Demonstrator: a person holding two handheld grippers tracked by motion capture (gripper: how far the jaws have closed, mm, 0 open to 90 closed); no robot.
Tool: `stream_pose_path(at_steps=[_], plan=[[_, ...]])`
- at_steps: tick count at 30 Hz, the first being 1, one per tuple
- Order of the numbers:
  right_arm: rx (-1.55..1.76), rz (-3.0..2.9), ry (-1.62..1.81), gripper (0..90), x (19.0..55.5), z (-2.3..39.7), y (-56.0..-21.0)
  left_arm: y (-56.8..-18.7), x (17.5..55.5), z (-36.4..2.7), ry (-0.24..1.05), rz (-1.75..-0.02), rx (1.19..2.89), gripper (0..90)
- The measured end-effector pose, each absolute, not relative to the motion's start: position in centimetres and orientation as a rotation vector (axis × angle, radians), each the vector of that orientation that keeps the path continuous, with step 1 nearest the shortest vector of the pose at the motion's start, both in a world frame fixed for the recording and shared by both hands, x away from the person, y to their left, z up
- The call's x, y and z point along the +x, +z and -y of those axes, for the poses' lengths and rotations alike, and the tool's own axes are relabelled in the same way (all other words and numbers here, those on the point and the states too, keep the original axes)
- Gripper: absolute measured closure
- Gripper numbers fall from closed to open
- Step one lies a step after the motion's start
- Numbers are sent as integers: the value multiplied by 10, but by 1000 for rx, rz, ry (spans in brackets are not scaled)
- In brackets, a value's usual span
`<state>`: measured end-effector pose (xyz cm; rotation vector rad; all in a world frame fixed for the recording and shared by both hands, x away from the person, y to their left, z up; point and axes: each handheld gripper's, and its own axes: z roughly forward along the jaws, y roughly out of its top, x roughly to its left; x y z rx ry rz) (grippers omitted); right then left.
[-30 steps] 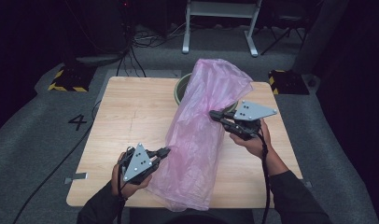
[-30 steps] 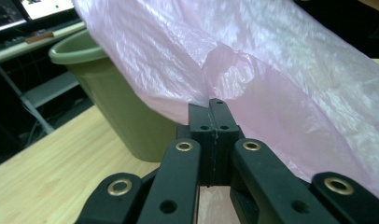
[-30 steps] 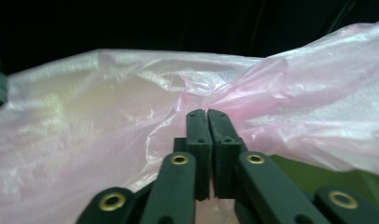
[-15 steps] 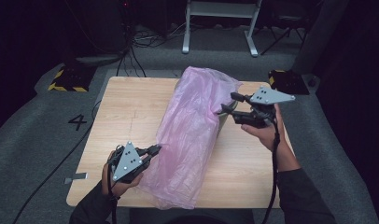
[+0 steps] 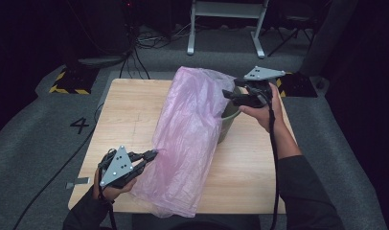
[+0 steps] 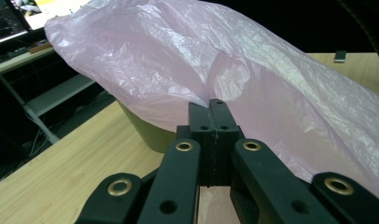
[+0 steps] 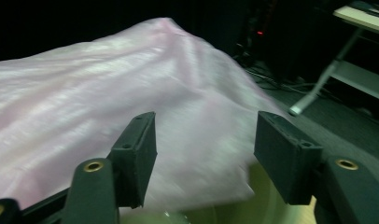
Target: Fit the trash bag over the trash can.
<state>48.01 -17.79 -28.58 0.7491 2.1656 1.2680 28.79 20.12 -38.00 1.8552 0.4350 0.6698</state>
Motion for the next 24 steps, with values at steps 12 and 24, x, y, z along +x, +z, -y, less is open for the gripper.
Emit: stream_pose_path(at_steps=[12,24], plan=[[540,-2585,994,719,482,126,-304,-372,300,-189,672,-399,1841,900],[563,-2582,993,668,482,138,-308,-342,322,-169,691,-373,1822,900]])
